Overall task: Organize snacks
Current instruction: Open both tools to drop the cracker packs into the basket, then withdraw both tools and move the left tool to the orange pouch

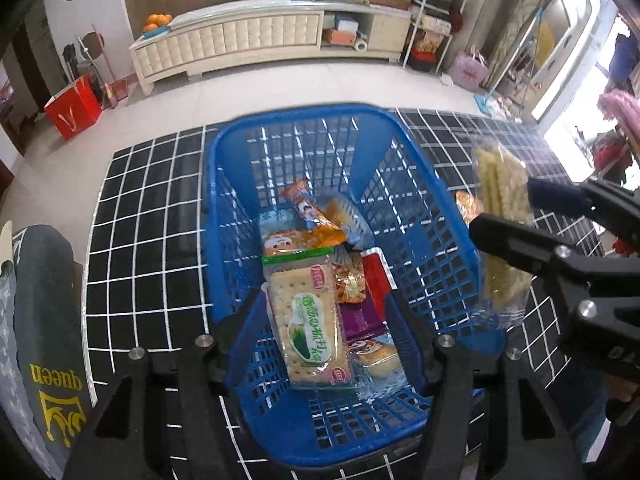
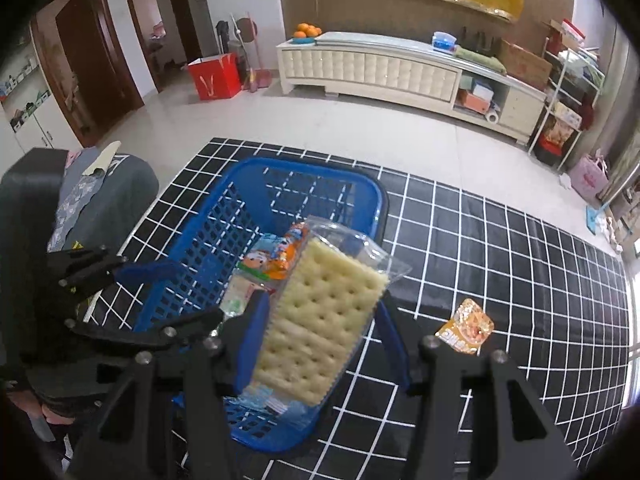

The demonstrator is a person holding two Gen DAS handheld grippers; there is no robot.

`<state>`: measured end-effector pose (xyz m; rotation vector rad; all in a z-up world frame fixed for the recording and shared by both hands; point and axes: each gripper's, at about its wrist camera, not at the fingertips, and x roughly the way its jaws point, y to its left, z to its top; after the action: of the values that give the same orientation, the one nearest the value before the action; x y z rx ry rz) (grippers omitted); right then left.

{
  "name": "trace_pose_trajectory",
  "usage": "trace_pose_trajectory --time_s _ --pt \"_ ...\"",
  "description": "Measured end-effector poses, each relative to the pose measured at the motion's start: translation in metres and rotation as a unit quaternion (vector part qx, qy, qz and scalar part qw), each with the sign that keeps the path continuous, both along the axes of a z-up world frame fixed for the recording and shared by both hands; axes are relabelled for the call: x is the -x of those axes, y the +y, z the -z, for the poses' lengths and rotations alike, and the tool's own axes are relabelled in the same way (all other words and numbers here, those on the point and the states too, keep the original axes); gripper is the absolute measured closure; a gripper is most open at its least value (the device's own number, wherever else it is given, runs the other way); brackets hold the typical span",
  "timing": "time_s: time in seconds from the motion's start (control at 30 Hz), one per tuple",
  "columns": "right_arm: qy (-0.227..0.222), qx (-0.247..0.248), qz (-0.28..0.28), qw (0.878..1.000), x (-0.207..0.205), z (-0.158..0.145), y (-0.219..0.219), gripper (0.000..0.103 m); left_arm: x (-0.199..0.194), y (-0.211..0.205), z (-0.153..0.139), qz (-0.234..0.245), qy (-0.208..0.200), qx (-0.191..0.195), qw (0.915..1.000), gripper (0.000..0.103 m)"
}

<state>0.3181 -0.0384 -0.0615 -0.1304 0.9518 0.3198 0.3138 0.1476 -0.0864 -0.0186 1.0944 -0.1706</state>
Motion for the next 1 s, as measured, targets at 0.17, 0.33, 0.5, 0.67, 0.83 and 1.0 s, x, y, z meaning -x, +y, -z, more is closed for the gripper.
trace_pose_trajectory --time_s 0.17,0.33,0.5,0.67,0.83,1.0 --pt "0.003 0.004 -0.014 1.0 -0.003 0.002 0.014 0.045 0.006 0.019 -0.01 -0.018 -0.016 0.005 0.9997 0.044" --pt "0.024 0.02 -0.03 0.999 -0.012 0.02 0.034 0.045 0.008 0.043 -0.013 -0.041 -0.032 0.009 0.9986 0.044" --pt "0.033 0.05 -0.038 0.997 -0.018 0.039 0.047 0.044 0.009 0.061 -0.006 -0.058 -0.032 0.005 0.9978 0.044" --pt "0.056 0.067 -0.049 0.995 -0.022 0.054 0.052 0.044 0.009 0.072 0.001 -0.07 -0.04 0.011 0.9967 0.044" --pt "0.073 0.081 -0.05 0.993 -0.026 0.062 0.054 0.043 0.009 0.07 0.004 -0.064 -0.037 0.01 0.9972 0.044" --pt "0.096 0.082 -0.056 0.99 -0.024 0.07 0.058 0.037 0.012 0.068 0.003 -0.064 -0.034 0.016 0.9973 0.044"
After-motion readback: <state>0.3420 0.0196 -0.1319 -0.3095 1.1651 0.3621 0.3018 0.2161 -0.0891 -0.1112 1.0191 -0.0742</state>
